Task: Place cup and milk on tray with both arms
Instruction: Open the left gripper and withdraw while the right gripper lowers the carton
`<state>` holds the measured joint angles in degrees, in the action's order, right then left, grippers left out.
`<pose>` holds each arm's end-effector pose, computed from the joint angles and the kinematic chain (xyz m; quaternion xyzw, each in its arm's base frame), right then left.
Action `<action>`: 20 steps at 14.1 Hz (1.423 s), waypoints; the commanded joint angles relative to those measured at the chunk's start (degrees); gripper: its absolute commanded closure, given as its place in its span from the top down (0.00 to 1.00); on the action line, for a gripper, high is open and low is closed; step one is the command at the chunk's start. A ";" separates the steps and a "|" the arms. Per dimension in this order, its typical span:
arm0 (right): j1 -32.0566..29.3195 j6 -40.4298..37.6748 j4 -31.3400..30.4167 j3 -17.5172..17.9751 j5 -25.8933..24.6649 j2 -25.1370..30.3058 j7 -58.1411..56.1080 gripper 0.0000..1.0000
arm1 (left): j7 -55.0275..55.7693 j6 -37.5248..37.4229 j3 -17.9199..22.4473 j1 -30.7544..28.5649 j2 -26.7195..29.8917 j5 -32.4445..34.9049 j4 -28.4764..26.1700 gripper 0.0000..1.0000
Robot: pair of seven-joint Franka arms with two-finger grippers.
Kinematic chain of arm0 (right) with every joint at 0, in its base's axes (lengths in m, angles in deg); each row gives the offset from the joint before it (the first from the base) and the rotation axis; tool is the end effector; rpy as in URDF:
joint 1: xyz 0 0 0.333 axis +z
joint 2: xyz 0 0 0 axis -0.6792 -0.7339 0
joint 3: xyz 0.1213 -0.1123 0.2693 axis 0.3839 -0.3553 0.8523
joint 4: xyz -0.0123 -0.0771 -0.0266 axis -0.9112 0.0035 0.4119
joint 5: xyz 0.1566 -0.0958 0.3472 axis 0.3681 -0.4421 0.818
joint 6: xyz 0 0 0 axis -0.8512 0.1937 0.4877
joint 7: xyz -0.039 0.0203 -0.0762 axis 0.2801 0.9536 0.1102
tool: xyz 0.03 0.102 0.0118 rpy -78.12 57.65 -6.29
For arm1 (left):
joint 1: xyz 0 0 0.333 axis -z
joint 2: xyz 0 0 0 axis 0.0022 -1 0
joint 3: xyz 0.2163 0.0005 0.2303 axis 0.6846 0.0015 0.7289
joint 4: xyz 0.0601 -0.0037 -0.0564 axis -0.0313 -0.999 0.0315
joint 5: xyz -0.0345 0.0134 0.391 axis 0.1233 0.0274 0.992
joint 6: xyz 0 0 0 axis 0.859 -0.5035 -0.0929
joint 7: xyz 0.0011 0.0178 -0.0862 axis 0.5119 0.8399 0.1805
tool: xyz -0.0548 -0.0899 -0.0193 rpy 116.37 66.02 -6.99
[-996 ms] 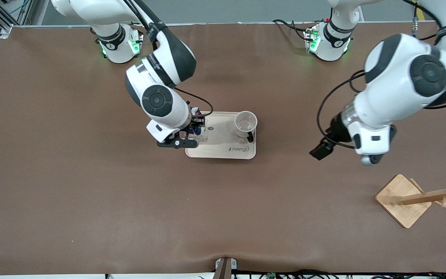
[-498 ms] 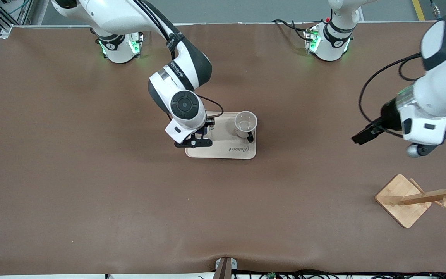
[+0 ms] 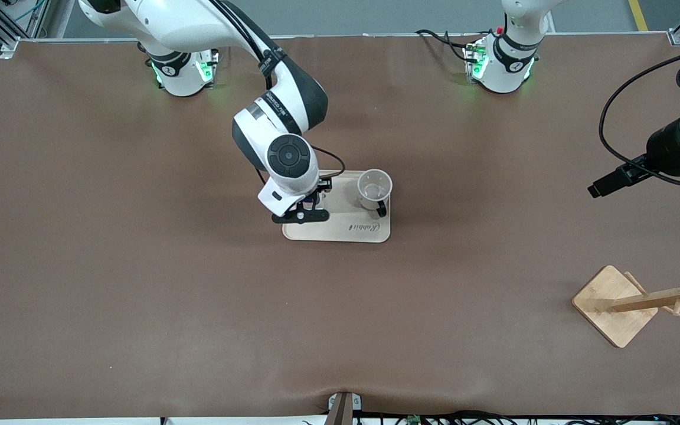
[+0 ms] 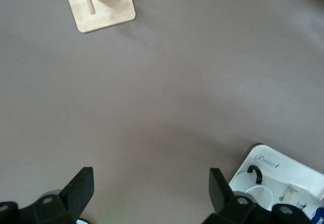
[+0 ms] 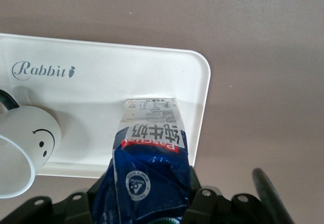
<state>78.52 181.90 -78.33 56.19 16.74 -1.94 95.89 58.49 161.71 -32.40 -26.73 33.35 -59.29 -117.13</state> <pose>0.5268 0.4394 0.3269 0.9924 0.0276 -0.1182 0.0180 0.5919 -0.0483 0.6111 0.9784 0.2039 -0.0256 0.0202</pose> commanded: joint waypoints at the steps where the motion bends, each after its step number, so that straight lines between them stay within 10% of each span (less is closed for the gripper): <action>1: 0.65 0.37 0.17 -0.46 -0.98 -0.62 0.71 1.00 | -3.30 -1.56 -0.38 -0.30 1.95 1.23 -0.23 1.00; 5: 0.57 -0.33 1.31 -0.46 -0.98 0.25 0.88 1.00 | -11.19 -1.83 4.17 2.58 5.81 1.05 -0.49 1.00; 12: -0.13 -5.94 7.63 -0.63 -1.42 1.92 -0.08 1.00 | -22.90 -5.87 23.42 18.58 10.90 0.08 -2.15 1.00; 14: -0.05 -8.42 10.62 -0.98 -8.05 2.01 0.18 1.00 | -23.00 -5.78 26.58 21.83 11.88 0.00 -3.04 1.00; 16: 0.48 -7.38 10.99 -0.37 -15.82 1.93 0.97 1.00 | -23.00 -5.52 27.39 22.46 12.93 -0.70 -4.26 1.00; 20: -3.98 -8.51 12.21 -0.37 -11.37 6.03 0.01 1.00 | -23.87 -3.33 27.66 22.11 15.48 -2.81 -8.13 1.00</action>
<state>77.98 174.87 -66.91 55.29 3.42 0.37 95.98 36.08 156.73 -5.80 -5.01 45.79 -60.97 -121.48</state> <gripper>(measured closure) 0.000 0.000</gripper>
